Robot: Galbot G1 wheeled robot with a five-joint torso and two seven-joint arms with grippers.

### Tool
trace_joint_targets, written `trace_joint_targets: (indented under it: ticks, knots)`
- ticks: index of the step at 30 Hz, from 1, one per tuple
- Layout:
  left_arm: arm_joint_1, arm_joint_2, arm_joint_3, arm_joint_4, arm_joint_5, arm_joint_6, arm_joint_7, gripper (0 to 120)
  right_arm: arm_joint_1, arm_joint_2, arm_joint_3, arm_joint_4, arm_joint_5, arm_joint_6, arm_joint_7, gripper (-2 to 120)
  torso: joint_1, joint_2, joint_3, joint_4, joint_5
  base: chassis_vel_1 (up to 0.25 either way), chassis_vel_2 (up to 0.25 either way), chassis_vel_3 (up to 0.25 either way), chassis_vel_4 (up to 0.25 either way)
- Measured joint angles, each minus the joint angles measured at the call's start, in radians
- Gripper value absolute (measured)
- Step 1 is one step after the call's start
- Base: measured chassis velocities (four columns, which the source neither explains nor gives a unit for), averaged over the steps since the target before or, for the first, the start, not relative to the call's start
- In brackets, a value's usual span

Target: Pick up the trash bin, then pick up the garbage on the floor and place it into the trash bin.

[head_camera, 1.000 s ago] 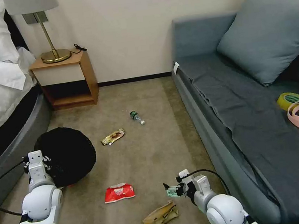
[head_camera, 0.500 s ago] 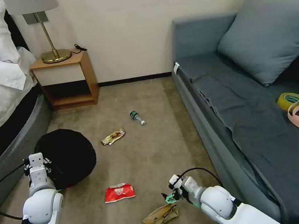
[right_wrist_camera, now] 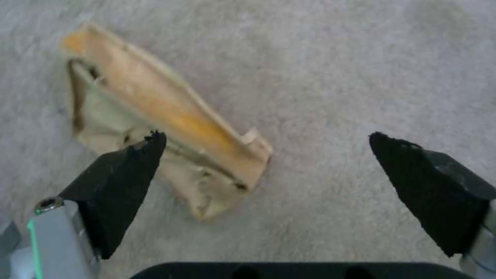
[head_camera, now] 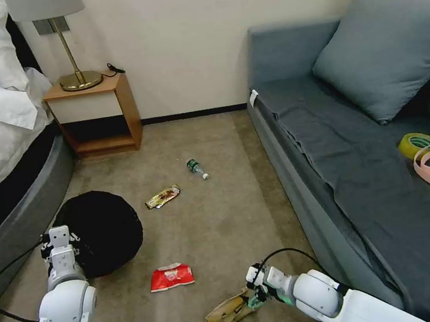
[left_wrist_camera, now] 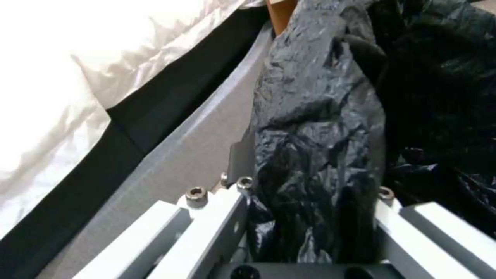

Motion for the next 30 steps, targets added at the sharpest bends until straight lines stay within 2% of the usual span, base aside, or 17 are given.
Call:
trace_joint_targets:
  ticks: [12,23,30]
  knots:
    - [-0.013,-0.007,-0.026,-0.026,-0.006,0.010,0.010,4,-0.004,0.014,-0.060,-0.097,-0.096,0.067,-0.021,100,0.000,0.000,0.000,-0.0001,-0.0001,0.000,0.000,0.000,0.000]
    - [0.037,-0.036,-0.030,-0.044,0.006,0.004,0.016,4,0.033,0.087,-0.080,-0.232,-0.168,0.116,-0.020,100,0.000,0.000,0.000,0.0001,-0.0002,0.000,0.000,0.000,0.000]
    - [0.033,-0.038,-0.049,-0.035,0.000,-0.008,0.027,4,0.058,0.118,-0.091,-0.275,-0.179,0.138,-0.042,100,0.000,0.000,0.000,0.0001,-0.0002,0.000,0.000,0.000,0.000]
